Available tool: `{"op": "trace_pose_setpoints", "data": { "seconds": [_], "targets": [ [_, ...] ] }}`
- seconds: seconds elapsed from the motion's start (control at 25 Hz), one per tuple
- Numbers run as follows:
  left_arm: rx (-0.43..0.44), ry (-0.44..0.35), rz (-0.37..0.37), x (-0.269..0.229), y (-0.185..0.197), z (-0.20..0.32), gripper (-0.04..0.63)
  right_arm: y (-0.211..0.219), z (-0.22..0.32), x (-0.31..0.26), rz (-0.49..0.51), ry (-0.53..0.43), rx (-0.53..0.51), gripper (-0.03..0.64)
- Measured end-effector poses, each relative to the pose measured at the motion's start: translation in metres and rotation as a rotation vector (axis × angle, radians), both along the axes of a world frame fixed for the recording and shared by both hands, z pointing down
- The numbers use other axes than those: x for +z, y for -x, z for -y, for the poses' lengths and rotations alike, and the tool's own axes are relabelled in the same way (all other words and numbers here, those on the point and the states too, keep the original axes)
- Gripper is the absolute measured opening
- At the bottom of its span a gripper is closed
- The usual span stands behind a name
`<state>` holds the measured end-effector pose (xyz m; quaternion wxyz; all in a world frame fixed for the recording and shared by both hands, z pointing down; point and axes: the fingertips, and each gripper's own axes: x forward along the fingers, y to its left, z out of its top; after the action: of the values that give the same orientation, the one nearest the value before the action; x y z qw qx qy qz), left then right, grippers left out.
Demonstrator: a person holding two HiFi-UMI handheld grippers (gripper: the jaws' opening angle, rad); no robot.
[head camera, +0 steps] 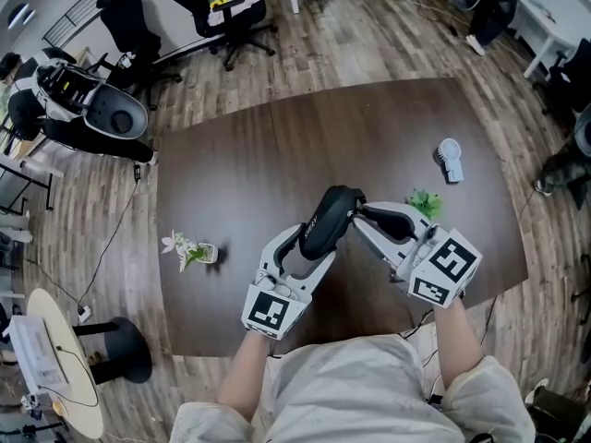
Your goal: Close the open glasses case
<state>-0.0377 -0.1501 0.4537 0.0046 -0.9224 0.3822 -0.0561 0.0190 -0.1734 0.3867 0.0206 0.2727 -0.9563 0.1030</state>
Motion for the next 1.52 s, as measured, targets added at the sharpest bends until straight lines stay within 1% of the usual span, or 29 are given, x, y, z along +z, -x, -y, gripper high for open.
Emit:
{"op": "trace_pose_setpoints", "data": {
  "seconds": [0.04,0.28,0.52,0.64,0.8,0.84,0.88,0.96,1.04,1.12,1.2,1.32,1.52],
  "targets": [
    [0.002,-0.001,0.008,0.001,0.0,0.0,0.282,0.0,0.0,0.0,-0.002,-0.004,0.003,0.05],
    [-0.006,-0.013,0.021,0.002,0.0,0.001,0.282,-0.002,-0.004,0.0,-0.006,-0.011,0.007,0.034],
    [-0.004,-0.028,0.07,0.004,0.001,0.0,0.282,-0.003,-0.006,-0.002,0.001,-0.016,0.018,0.031],
    [-0.009,-0.044,0.091,0.003,0.002,-0.001,0.282,-0.004,-0.007,-0.002,0.042,0.018,0.015,0.029],
    [-0.011,-0.065,0.114,0.003,0.001,0.0,0.282,-0.009,-0.007,-0.003,0.141,0.086,0.008,0.026],
    [-0.013,-0.076,0.119,0.001,0.001,0.001,0.282,-0.01,-0.006,-0.004,0.164,0.1,0.009,0.01],
    [-0.015,-0.084,0.123,0.0,0.001,0.001,0.282,-0.012,-0.006,-0.004,0.181,0.112,0.01,0.009],
    [-0.018,-0.087,0.131,0.0,0.001,0.0,0.282,-0.012,-0.007,-0.003,0.193,0.124,0.009,0.009],
    [-0.022,-0.077,0.138,0.002,0.001,-0.001,0.282,-0.011,-0.008,-0.002,0.179,0.118,0.011,0.008],
    [-0.025,-0.073,0.148,0.002,0.001,-0.001,0.282,-0.01,-0.009,0.0,0.144,0.099,0.019,0.006],
    [-0.025,-0.07,0.161,0.003,0.001,0.0,0.282,-0.007,-0.01,0.002,0.086,0.069,0.029,0.008],
    [-0.019,-0.063,0.16,0.004,-0.002,0.0,0.281,-0.001,-0.011,0.008,-0.006,0.017,0.042,0.009],
    [-0.028,-0.074,0.172,0.004,-0.001,-0.001,0.279,0.002,-0.009,0.012,-0.069,-0.026,0.076,0.011]
  ]
}}
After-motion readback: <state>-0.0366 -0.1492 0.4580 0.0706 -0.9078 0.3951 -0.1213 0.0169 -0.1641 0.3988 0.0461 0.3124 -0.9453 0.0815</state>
